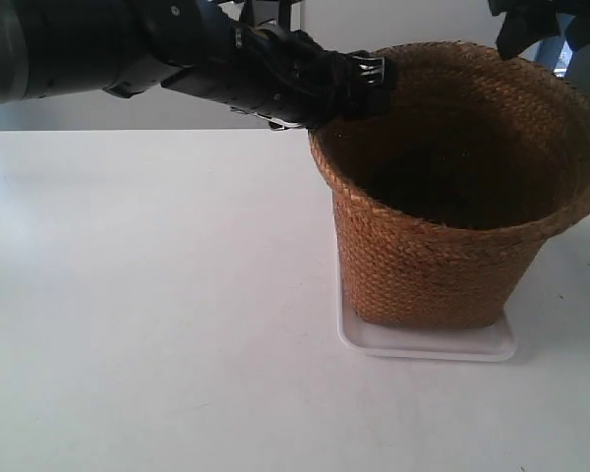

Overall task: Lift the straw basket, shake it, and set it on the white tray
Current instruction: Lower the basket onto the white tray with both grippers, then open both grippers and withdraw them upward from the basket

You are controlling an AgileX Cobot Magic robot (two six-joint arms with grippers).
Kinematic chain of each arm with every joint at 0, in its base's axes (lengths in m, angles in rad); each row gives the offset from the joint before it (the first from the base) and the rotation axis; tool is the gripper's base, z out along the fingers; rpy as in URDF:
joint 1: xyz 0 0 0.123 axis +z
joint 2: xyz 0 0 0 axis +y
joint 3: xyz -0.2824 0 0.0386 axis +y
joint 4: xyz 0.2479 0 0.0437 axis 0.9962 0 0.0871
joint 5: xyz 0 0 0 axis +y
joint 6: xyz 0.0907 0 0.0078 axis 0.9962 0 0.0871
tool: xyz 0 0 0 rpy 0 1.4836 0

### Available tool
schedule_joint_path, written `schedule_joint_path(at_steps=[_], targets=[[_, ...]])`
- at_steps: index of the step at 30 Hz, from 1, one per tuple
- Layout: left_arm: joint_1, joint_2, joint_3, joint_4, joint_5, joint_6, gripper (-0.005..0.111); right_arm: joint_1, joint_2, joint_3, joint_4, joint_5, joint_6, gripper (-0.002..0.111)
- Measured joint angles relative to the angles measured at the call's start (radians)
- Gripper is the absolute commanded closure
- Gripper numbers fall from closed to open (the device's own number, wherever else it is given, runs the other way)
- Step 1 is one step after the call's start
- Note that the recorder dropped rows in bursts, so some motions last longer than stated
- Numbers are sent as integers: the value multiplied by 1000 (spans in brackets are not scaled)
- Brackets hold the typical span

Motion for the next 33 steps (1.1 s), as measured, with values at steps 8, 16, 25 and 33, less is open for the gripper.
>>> schedule_joint_path(at_steps=[8, 16, 25, 33], targets=[[3, 0, 0, 22, 0, 0, 37, 0, -32, 0, -4, -2, 2, 46], [92, -36, 0, 23, 49, 0, 37, 0, -32, 0, -6, -2, 2, 46], [163, -88, 0, 23, 99, 0, 45, 0, -32, 0, -8, 18, 8, 47], [340, -256, 0, 35, 319, 0, 107, 0, -100, 0, -8, 40, 24, 99]])
